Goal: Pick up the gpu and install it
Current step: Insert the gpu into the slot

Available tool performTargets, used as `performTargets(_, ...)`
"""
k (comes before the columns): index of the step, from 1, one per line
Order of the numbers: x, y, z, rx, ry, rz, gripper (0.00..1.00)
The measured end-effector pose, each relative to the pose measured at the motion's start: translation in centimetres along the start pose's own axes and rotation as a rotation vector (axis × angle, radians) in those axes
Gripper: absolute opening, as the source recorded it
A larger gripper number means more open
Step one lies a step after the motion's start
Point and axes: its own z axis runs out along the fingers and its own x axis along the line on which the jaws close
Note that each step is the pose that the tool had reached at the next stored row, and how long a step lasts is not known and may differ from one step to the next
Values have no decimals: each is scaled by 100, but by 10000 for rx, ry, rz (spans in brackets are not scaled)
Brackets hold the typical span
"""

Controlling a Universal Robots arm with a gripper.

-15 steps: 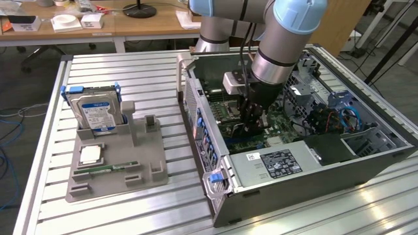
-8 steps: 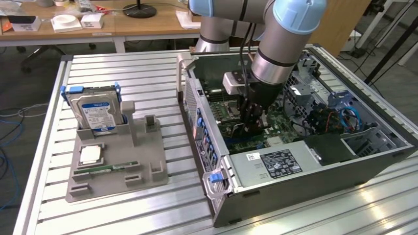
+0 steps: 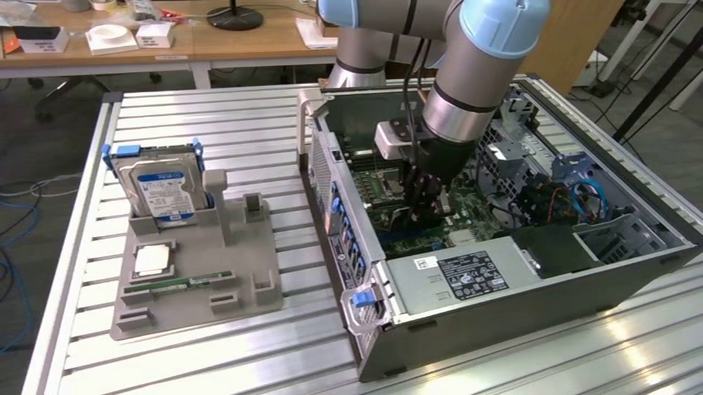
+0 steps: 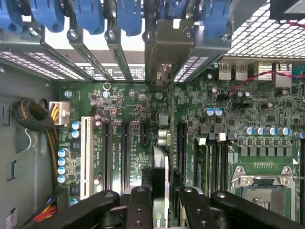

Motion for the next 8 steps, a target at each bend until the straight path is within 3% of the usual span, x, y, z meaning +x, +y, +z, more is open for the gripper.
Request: performTargets(8, 0, 2, -20, 0, 3, -1, 26)
